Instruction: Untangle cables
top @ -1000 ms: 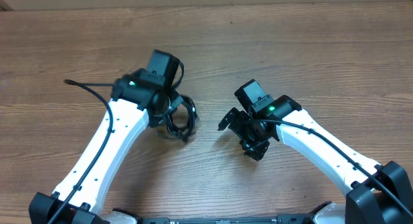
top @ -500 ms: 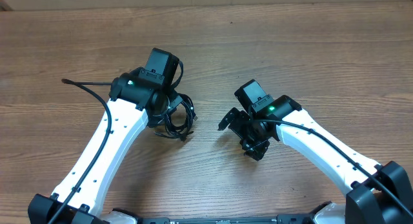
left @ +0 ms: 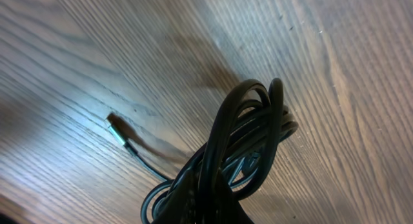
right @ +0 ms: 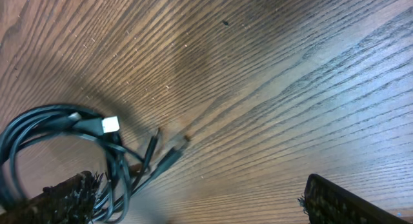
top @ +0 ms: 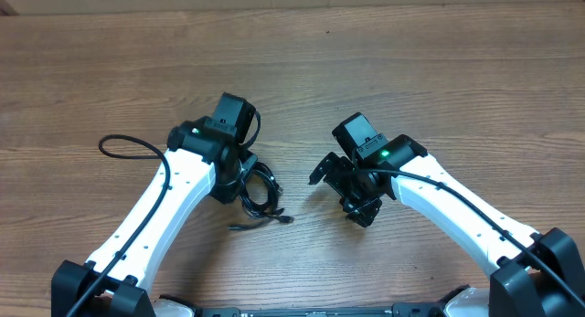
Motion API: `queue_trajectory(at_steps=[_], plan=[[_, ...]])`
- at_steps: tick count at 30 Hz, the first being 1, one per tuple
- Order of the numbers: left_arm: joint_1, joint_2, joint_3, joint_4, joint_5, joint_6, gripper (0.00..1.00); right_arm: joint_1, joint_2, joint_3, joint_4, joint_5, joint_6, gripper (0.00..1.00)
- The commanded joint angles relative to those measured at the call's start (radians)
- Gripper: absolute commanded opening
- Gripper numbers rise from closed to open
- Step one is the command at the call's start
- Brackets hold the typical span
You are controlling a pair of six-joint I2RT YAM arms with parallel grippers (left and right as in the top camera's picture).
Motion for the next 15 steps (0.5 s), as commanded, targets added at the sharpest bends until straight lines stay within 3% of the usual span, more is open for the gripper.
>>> queue_trajectory(at_steps=[1, 12, 15], plan=[[-0.006, -0.001, -0.027, 0.039, 0.092, -0.064, 0.04, 0.0, -0.023, 0.022, 0.0, 0.011, 0.002, 1.0], [-0.007, 0.0, -0.08, 0.118, 0.133, -0.087, 0.04, 0.0, -0.023, 0.022, 0.0, 0.011, 0.002, 1.0], [-0.007, 0.008, -0.107, 0.128, 0.133, -0.152, 0.04, 0.0, -0.023, 0.022, 0.0, 0.011, 0.001, 1.0]])
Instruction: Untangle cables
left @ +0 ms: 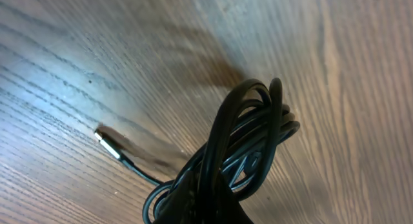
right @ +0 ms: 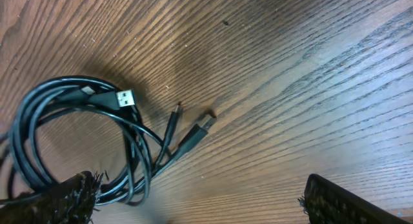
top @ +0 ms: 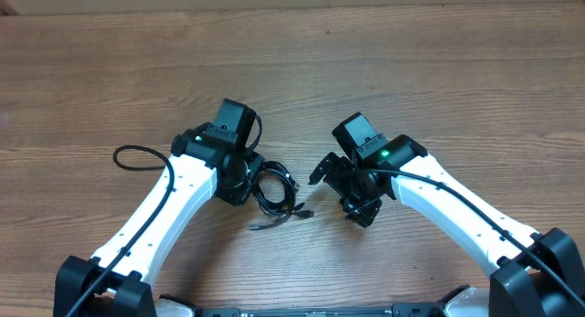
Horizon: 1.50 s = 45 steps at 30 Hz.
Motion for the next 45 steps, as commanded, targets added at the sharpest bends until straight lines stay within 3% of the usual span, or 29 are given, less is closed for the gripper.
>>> queue_trajectory(at_steps=[1, 5, 10, 17, 28, 34, 40, 45], plan=[[-0.007, 0.01, -0.039, 0.008, 0.018, -0.105, 0.04, 0.0, -0.023, 0.022, 0.0, 0.011, 0.0, 1.0], [-0.009, 0.026, -0.109, 0.036, 0.072, -0.286, 0.04, 0.0, -0.023, 0.022, 0.0, 0.011, 0.0, 1.0], [-0.01, 0.032, -0.177, 0.142, 0.202, -0.339, 0.04, 0.0, -0.023, 0.022, 0.0, 0.011, 0.0, 1.0], [-0.022, 0.032, -0.183, 0.323, 0.201, -0.25, 0.04, 0.0, -0.023, 0.022, 0.0, 0.011, 0.0, 1.0], [-0.099, 0.032, -0.183, 0.442, 0.212, -0.231, 0.04, 0.0, -0.023, 0.022, 0.0, 0.011, 0.0, 1.0], [-0.113, 0.032, -0.183, 0.631, 0.298, -0.104, 0.04, 0.0, -0.023, 0.022, 0.0, 0.011, 0.0, 1.0], [-0.11, 0.032, -0.183, 0.635, 0.298, -0.021, 0.04, 0.0, -0.023, 0.022, 0.004, 0.011, 0.0, 1.0], [-0.095, 0.032, -0.183, 0.635, 0.299, -0.003, 0.04, 0.0, -0.023, 0.022, 0.123, 0.011, 0.004, 1.0]])
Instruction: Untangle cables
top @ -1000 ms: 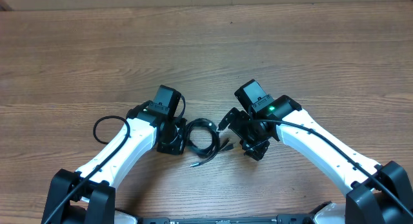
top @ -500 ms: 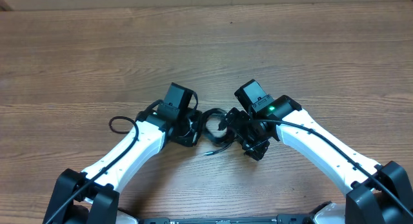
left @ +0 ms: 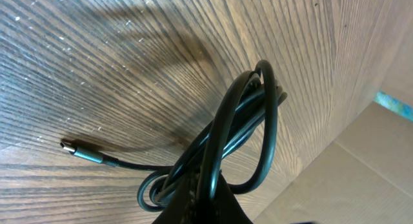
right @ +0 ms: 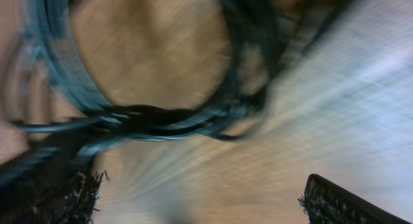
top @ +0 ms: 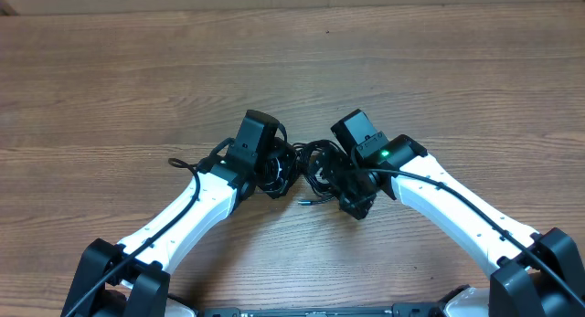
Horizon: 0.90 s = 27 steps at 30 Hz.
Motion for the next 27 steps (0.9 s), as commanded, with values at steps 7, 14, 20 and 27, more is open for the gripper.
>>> queue_trajectory(at_steps=[7, 14, 20, 27], plan=[[0.069, 0.004, -0.001, -0.062, -0.021, 0.079, 0.04, 0.0, -0.023, 0.021, 0.052, 0.01, 0.003, 1.0], [0.184, 0.004, -0.001, -0.248, -0.014, 0.077, 0.04, -0.001, -0.023, 0.021, 0.093, 0.039, 0.003, 1.0], [0.24, 0.004, -0.001, -0.28, 0.017, 0.061, 0.04, -0.001, -0.023, 0.021, 0.106, 0.073, 0.003, 1.0], [0.242, 0.001, 0.0, -0.279, 0.031, 0.129, 0.04, -0.001, -0.023, 0.021, 0.124, 0.078, 0.003, 1.0]])
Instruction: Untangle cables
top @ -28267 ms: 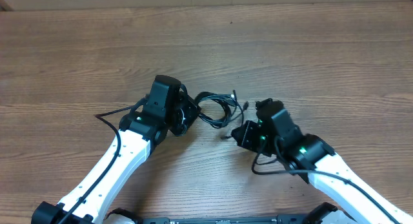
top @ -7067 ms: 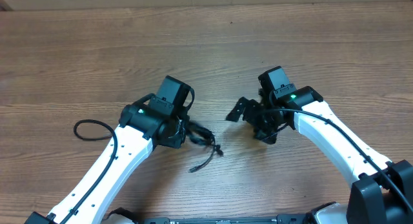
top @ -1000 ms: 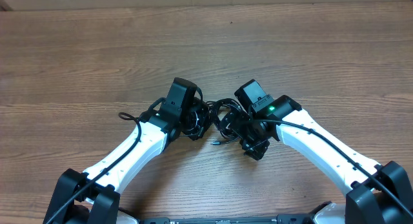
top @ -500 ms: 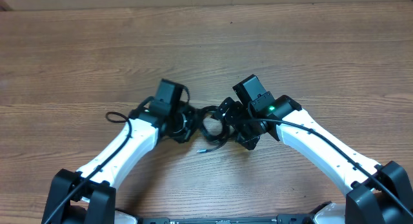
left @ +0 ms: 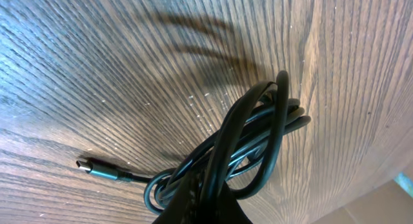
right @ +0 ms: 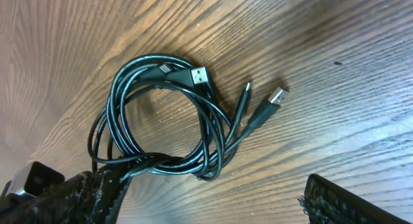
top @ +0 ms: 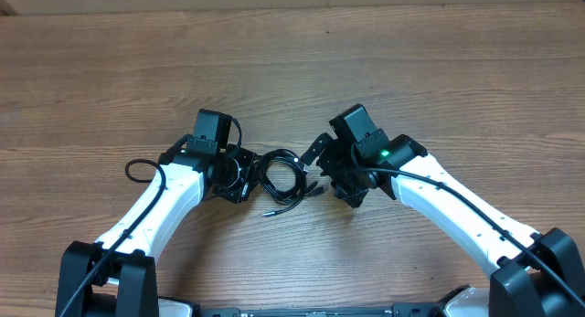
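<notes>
A coil of thin black cables (top: 283, 178) rests on the wooden table (top: 411, 70) between my two grippers. My left gripper (top: 243, 176) is shut on the coil's left side. In the left wrist view the loops (left: 253, 139) rise out of the jaws and one small plug (left: 91, 167) trails to the left. My right gripper (top: 331, 174) stands open just right of the coil, its fingers wide apart. In the right wrist view the coil (right: 161, 121) lies ahead by the left finger (right: 80, 198). Two USB plugs (right: 200, 75) (right: 277, 93) stick out of it.
A black wire loop (top: 137, 168) hangs beside my left arm. Pale cardboard shows along the far table edge. Bare wood surrounds the coil on all sides.
My left gripper has moved back to the left with the coil, away from the right gripper. The coil now lies spread on the table between them. The right gripper stays open.
My left gripper held the coil well left of the open right gripper. Then it was a little further right. Then it had the coil pressed up against the right gripper's fingers. Now it is back on the left, still holding the coil.
</notes>
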Motion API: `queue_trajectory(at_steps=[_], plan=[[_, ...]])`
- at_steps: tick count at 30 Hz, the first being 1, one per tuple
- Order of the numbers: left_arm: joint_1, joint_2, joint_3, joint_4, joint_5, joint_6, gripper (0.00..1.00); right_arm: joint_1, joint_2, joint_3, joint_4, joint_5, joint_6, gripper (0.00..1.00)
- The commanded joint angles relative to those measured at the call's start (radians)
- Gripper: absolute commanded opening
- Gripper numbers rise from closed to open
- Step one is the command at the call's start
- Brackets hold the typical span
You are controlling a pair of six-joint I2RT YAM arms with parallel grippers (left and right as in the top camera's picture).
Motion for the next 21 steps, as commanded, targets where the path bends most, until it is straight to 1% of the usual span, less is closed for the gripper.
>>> queue_trajectory(at_steps=[1, 3, 4, 5, 8, 10, 14, 17, 21], plan=[[0.005, 0.001, 0.002, -0.002, 0.025, 0.056, 0.04, -0.001, -0.023, 0.021, 0.013, 0.021, 0.003, 1.0], [0.005, 0.001, 0.005, -0.002, 0.028, 0.055, 0.04, -0.001, -0.023, 0.021, 0.016, 0.015, 0.004, 0.99], [0.005, 0.001, 0.008, -0.002, 0.032, 0.048, 0.04, -0.001, -0.023, 0.021, 0.016, 0.002, 0.007, 0.94], [0.005, 0.001, 0.011, -0.002, 0.032, 0.039, 0.04, -0.001, -0.023, 0.021, 0.015, -0.017, 0.028, 0.91], [0.006, 0.001, 0.02, -0.002, 0.027, 0.003, 0.04, 0.007, -0.023, 0.021, 0.015, -0.065, 0.087, 0.84], [0.008, 0.001, 0.02, -0.001, 0.027, -0.036, 0.04, 0.015, -0.023, 0.021, 0.015, -0.064, 0.105, 0.8], [0.024, 0.001, 0.02, -0.003, 0.028, -0.112, 0.04, 0.032, -0.023, 0.02, 0.015, -0.063, 0.109, 0.7], [0.031, 0.001, 0.02, -0.018, 0.028, -0.189, 0.04, 0.04, -0.023, 0.021, 0.014, -0.081, 0.117, 0.66], [0.031, 0.001, 0.02, -0.074, 0.029, -0.349, 0.04, 0.06, -0.023, 0.02, 0.008, -0.11, 0.168, 0.63]])
